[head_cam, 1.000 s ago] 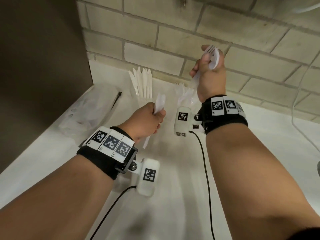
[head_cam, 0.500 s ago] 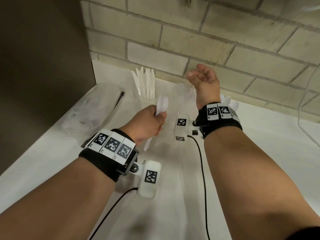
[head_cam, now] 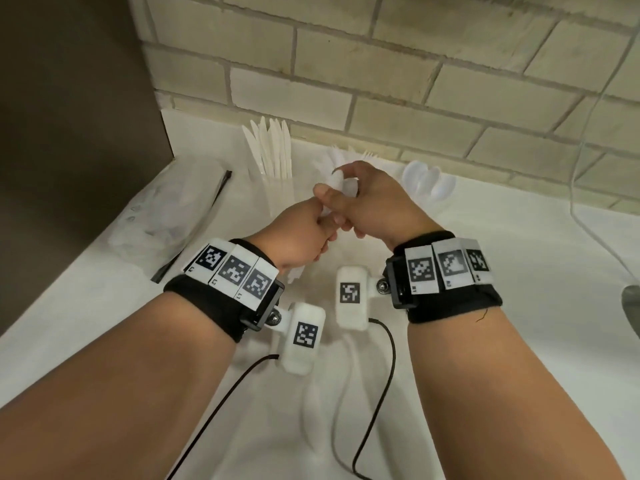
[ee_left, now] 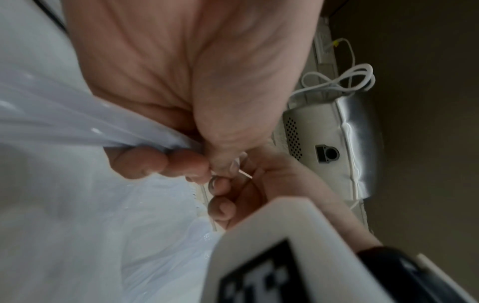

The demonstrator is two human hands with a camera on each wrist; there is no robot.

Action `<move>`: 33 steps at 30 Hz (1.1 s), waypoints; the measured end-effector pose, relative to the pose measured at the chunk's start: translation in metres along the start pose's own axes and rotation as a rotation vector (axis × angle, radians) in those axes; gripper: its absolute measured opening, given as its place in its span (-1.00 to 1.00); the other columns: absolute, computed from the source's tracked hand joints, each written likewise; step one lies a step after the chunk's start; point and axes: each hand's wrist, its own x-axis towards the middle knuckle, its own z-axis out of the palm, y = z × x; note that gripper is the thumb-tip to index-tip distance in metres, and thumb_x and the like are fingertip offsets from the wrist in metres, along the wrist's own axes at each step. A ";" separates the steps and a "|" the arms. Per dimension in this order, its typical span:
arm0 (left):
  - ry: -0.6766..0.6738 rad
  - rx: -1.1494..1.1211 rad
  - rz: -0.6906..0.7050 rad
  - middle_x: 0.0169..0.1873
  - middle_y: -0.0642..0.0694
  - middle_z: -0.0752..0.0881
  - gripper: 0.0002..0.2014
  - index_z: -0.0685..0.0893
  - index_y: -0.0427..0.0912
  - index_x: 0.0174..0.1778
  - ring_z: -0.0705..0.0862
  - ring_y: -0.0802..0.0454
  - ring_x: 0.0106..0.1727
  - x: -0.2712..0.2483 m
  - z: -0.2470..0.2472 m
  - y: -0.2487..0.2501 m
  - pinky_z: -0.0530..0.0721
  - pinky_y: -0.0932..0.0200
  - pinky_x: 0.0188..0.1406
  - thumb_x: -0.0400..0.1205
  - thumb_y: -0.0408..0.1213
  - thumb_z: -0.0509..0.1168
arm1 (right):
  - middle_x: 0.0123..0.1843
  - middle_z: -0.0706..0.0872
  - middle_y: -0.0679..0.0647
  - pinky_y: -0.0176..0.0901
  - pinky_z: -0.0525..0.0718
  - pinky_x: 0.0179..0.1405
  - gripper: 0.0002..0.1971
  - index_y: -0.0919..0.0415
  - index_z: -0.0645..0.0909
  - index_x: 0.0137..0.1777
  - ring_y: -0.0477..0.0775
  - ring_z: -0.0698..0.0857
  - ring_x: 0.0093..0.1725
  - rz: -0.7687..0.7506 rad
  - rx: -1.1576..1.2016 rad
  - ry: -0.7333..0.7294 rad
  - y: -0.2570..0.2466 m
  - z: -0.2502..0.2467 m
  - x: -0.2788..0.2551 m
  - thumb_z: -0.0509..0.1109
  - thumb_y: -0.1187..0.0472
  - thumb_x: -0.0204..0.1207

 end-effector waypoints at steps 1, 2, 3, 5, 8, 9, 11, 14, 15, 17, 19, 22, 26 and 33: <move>-0.014 0.026 0.012 -0.30 -0.01 0.59 -0.84 0.49 -0.14 0.02 0.53 0.14 -0.46 -0.001 0.003 0.002 0.56 0.30 -0.45 0.75 -0.15 0.08 | -0.38 0.71 0.06 -0.19 0.55 -0.52 -0.63 0.17 0.52 0.14 -0.05 0.64 -0.50 -0.004 -0.022 0.023 0.001 0.002 0.000 0.40 -0.10 0.54; -0.020 0.036 0.020 -0.29 -0.01 0.60 -0.86 0.48 -0.12 -0.01 0.55 0.14 -0.44 -0.002 0.005 0.002 0.57 0.27 -0.43 0.74 -0.16 0.09 | -0.38 0.69 0.09 -0.18 0.55 -0.53 -0.68 0.24 0.54 0.08 -0.02 0.61 -0.53 -0.004 -0.035 0.038 0.002 0.003 0.000 0.37 -0.03 0.57; -0.022 0.039 0.026 -0.27 -0.01 0.62 -0.88 0.48 -0.11 -0.04 0.58 0.13 -0.41 -0.002 0.007 0.002 0.60 0.23 -0.39 0.74 -0.16 0.12 | -0.34 0.69 0.12 -0.19 0.54 -0.54 -0.71 0.28 0.55 0.06 0.00 0.60 -0.53 0.005 -0.035 0.051 0.003 0.003 0.000 0.35 0.03 0.58; -0.030 0.044 0.027 -0.24 0.00 0.66 -0.90 0.49 -0.12 -0.03 0.66 0.11 -0.30 -0.003 0.008 0.000 0.68 0.13 -0.24 0.72 -0.19 0.15 | -0.22 0.70 0.15 -0.22 0.53 -0.56 -0.78 0.26 0.55 0.13 0.01 0.61 -0.50 0.031 -0.009 0.091 0.005 0.001 -0.002 0.30 0.15 0.57; -0.039 0.102 0.019 -0.21 0.02 0.68 -0.86 0.53 -0.20 0.10 0.69 0.10 -0.24 -0.002 0.005 -0.001 0.68 0.07 -0.09 0.74 -0.25 0.11 | -0.17 0.69 0.19 -0.25 0.53 -0.61 -0.76 0.24 0.49 0.21 0.01 0.62 -0.48 0.053 0.010 0.140 0.011 0.000 -0.004 0.15 0.31 0.57; -0.036 0.115 0.022 -0.21 0.02 0.68 -0.85 0.53 -0.20 0.10 0.68 0.09 -0.26 -0.003 0.005 0.000 0.68 0.07 -0.12 0.74 -0.25 0.09 | -0.17 0.68 0.18 -0.28 0.53 -0.63 -0.76 0.24 0.47 0.21 0.00 0.63 -0.48 0.051 0.006 0.144 0.013 0.000 -0.004 0.13 0.33 0.59; -0.042 0.115 0.030 -0.21 0.00 0.66 -0.86 0.52 -0.16 0.01 0.65 0.08 -0.30 -0.004 0.008 0.002 0.67 0.11 -0.26 0.75 -0.25 0.07 | -0.17 0.67 0.15 -0.30 0.52 -0.66 -0.82 0.22 0.46 0.19 0.01 0.64 -0.47 0.031 0.012 0.159 0.018 0.002 -0.004 0.14 0.30 0.64; -0.067 0.070 0.016 -0.21 0.00 0.68 -0.83 0.52 -0.05 -0.13 0.69 0.08 -0.29 -0.006 0.013 0.005 0.72 0.07 -0.22 0.75 -0.23 0.09 | -0.14 0.66 0.16 -0.39 0.49 -0.67 -0.92 0.19 0.47 0.10 0.03 0.64 -0.43 -0.007 0.009 0.202 0.024 0.006 -0.004 0.21 0.29 0.65; -0.074 0.060 0.012 -0.18 -0.01 0.70 -0.85 0.55 -0.06 -0.08 0.72 0.06 -0.23 -0.006 0.013 0.004 0.72 0.02 -0.09 0.74 -0.21 0.10 | -0.12 0.65 0.14 -0.39 0.51 -0.62 -0.93 0.17 0.47 0.07 0.05 0.64 -0.39 -0.011 0.012 0.215 0.026 0.006 -0.004 0.22 0.29 0.64; -0.047 0.127 0.014 0.00 -0.06 0.73 -0.78 0.57 -0.14 0.17 0.73 -0.01 0.01 -0.007 0.009 0.000 0.64 0.02 0.17 0.74 -0.14 0.11 | -0.11 0.65 0.11 -0.27 0.60 -0.44 -0.92 0.12 0.48 0.04 0.08 0.64 -0.31 -0.014 0.005 0.287 0.029 -0.003 0.001 0.25 0.30 0.63; 0.054 0.278 -0.003 0.27 -0.11 0.63 -0.63 0.52 -0.11 0.38 0.61 -0.06 0.27 -0.004 -0.005 -0.009 0.50 0.13 0.25 0.71 -0.04 0.13 | -0.13 0.65 0.10 -0.11 0.65 -0.30 -0.90 0.09 0.48 0.02 0.16 0.68 -0.23 -0.039 -0.014 0.458 0.031 -0.025 0.005 0.26 0.30 0.61; 0.307 0.519 -0.123 0.48 -0.17 0.41 -0.53 0.45 -0.01 0.46 0.43 -0.18 0.46 -0.001 -0.039 -0.024 0.38 -0.07 0.44 0.65 0.06 0.19 | -0.11 0.63 0.05 -0.39 0.56 -0.22 -0.78 0.23 0.52 0.14 0.07 0.63 -0.13 -0.148 -0.087 0.746 0.025 -0.065 0.006 0.16 0.40 0.56; 0.519 0.801 -0.412 0.59 -0.25 0.16 -0.41 0.31 0.03 0.54 0.09 -0.34 0.61 -0.002 -0.078 -0.045 0.12 -0.34 0.52 0.57 -0.04 0.27 | 0.05 0.62 0.15 -0.30 0.43 -0.21 -0.58 0.27 0.48 0.19 0.02 0.53 -0.10 -0.103 -0.241 0.825 0.020 -0.084 0.018 -0.01 0.51 0.41; 0.450 0.808 -0.749 0.63 -0.34 -0.18 -0.08 -0.12 0.29 0.62 0.19 -0.49 0.52 -0.013 -0.099 -0.071 0.35 -0.39 0.40 0.50 -0.19 0.35 | 0.31 0.55 0.34 -0.08 0.51 -0.13 -0.59 0.23 0.39 0.40 0.34 0.65 0.14 0.197 -0.510 0.529 0.044 -0.065 0.044 0.13 0.48 0.58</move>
